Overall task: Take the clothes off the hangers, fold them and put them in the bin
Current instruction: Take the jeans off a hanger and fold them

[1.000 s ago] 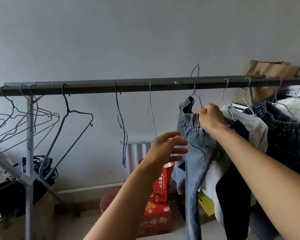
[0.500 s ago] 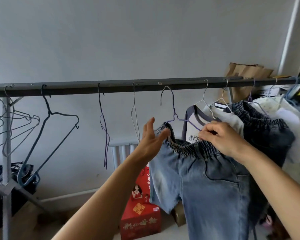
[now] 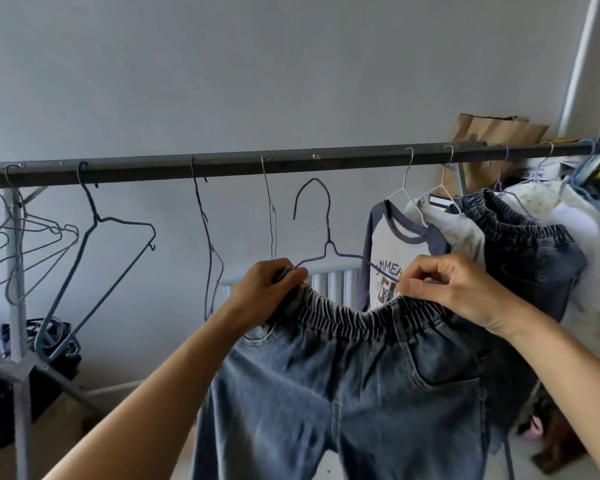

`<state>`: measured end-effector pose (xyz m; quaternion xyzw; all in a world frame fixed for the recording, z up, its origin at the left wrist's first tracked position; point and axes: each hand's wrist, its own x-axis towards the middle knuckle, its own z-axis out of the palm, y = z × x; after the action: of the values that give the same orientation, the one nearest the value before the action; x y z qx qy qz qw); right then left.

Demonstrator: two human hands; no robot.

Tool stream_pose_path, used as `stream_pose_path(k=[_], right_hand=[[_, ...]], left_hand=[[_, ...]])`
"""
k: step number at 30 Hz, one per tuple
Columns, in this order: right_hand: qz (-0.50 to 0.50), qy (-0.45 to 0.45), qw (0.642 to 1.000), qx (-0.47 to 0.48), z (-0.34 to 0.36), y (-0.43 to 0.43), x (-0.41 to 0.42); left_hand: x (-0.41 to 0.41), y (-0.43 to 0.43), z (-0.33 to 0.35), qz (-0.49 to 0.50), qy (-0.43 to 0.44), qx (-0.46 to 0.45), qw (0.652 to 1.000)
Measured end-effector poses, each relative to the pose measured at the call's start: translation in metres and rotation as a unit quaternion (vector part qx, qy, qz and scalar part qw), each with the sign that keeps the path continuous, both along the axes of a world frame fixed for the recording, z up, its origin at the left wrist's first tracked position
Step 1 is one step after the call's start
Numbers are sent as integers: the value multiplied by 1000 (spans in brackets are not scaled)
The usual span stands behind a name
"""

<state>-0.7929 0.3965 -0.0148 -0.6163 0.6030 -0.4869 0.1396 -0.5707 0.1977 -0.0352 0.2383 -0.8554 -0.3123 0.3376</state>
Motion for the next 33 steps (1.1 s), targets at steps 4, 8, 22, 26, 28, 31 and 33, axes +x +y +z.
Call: stream_pose_path(k=[4, 8, 22, 26, 28, 31, 33], right_hand=[[0, 25, 999, -21, 1, -1, 1], [-9, 136, 991, 7, -1, -6, -2], [-87, 275, 956, 58, -18, -3, -18], [-72, 261, 962, 41, -32, -11, -8], [-85, 284, 953, 60, -39, -13, -4], [-136, 302, 940, 85, -46, -10, -1], [-157, 306, 939, -26, -46, -10, 6]], left_hand=[[23, 2, 8, 0, 29, 30, 999], [43, 8, 15, 5, 69, 87, 994], [87, -11, 14, 84, 210, 200, 953], [74, -1, 7, 102, 212, 198, 952], [66, 15, 1, 68, 141, 149, 976], [63, 25, -5, 15, 98, 117, 988], [64, 29, -7, -5, 70, 111, 991]])
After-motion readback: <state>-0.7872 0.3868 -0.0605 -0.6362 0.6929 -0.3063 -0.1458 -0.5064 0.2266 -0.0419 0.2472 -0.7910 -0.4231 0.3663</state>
